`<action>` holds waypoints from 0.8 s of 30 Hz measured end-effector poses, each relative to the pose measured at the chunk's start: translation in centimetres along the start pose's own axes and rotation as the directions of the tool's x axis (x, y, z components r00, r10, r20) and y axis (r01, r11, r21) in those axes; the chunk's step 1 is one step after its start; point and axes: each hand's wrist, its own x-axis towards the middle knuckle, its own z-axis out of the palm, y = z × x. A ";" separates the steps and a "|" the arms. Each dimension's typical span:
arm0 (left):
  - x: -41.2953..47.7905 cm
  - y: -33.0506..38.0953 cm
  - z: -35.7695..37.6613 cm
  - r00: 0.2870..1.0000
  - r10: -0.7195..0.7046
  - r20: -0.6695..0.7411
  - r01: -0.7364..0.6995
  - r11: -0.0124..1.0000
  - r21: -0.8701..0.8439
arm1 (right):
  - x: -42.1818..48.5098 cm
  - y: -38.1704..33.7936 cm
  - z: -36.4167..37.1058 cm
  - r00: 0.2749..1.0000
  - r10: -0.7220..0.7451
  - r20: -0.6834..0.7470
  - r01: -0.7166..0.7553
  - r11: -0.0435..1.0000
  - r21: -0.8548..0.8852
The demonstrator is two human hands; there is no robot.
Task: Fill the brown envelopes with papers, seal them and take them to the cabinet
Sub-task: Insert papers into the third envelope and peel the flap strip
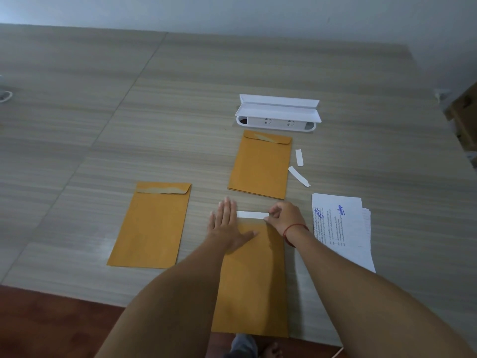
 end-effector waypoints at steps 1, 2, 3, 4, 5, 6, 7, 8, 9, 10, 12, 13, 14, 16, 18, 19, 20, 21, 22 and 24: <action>0.1 0.0 0.0 1.000 -0.001 0.010 0.001 1.000 0.001 | 0.0 0.0 0.0 1.000 -0.005 -0.005 0.005 1.000 -0.003; 0.1 0.0 0.0 1.000 -0.001 0.018 0.001 1.000 0.001 | -0.1 0.1 0.1 1.000 -0.011 -0.012 0.011 1.000 -0.002; 0.0 0.1 0.0 1.000 -0.004 0.023 0.004 1.000 0.000 | -0.1 0.1 0.1 1.000 -0.014 -0.021 0.014 1.000 0.004; 0.0 0.1 0.0 1.000 -0.007 0.028 0.007 1.000 -0.003 | -0.2 0.2 0.2 0.999 -0.014 -0.033 0.014 1.000 0.010; 0.0 0.1 0.0 0.999 -0.011 0.036 0.011 1.000 -0.007 | -0.2 0.2 0.3 0.999 -0.010 -0.046 0.011 1.000 0.015; -0.1 0.2 0.0 0.999 -0.014 0.043 0.014 1.000 -0.009 | -0.3 0.2 0.4 0.998 -0.005 -0.059 0.006 1.000 0.019; -0.1 0.2 0.0 0.999 -0.016 0.047 0.016 1.000 -0.008 | -0.3 0.1 0.5 0.997 0.000 -0.072 0.002 1.000 0.025; -0.1 0.2 0.0 0.999 -0.015 0.051 0.016 1.000 -0.006 | -0.3 0.1 0.6 0.996 0.007 -0.084 -0.004 0.999 0.037; -0.1 0.2 -0.1 0.998 -0.015 0.053 0.016 1.000 -0.006 | -0.3 0.1 0.7 0.995 0.016 -0.094 -0.010 0.998 0.056; -0.1 0.2 -0.1 0.998 -0.017 0.055 0.017 1.000 -0.006 | -0.4 0.1 0.8 0.994 0.024 -0.104 -0.016 0.997 0.075; 0.0 0.2 -0.2 0.998 -0.021 0.064 0.022 1.000 -0.007 | -0.4 0.1 1.0 0.992 0.043 -0.120 -0.030 0.994 0.104; 0.0 0.3 -0.3 0.997 -0.023 0.073 0.024 1.000 -0.009 | -0.3 0.1 1.1 0.991 0.052 -0.121 -0.038 0.993 0.111; 0.0 0.3 -0.4 0.996 -0.025 0.080 0.026 1.000 -0.010 | -0.3 0.2 1.2 0.991 0.059 -0.118 -0.045 0.992 0.116; 0.0 0.5 -0.5 0.996 -0.030 0.081 0.031 0.999 -0.012 | -0.1 0.1 1.1 0.991 0.071 -0.116 -0.056 0.990 0.127; 0.0 0.6 -0.6 0.998 -0.030 0.063 0.031 0.999 -0.016 | 0.1 0.0 1.2 0.990 0.082 -0.117 -0.065 0.988 0.141; 0.0 0.6 -0.7 0.998 -0.029 0.054 0.029 0.999 -0.016 | 0.2 -0.1 1.1 0.989 0.088 -0.117 -0.071 0.987 0.147; 0.0 0.6 -0.7 0.998 -0.026 0.052 0.027 0.999 -0.017 | 0.3 -0.1 1.1 0.989 0.098 -0.115 -0.080 0.985 0.150; 0.0 0.6 -0.7 0.998 -0.026 0.056 0.027 0.999 -0.018 | 0.4 -0.2 1.0 0.988 0.107 -0.111 -0.089 0.984 0.152; -0.1 0.7 -0.7 0.998 -0.027 0.060 0.028 0.999 -0.018 | 0.5 -0.2 1.0 0.988 0.112 -0.109 -0.094 0.984 0.154; 0.0 0.7 -0.8 0.998 -0.029 0.064 0.030 0.999 -0.013 | 0.6 -0.3 1.0 0.988 0.114 -0.108 -0.098 0.984 0.147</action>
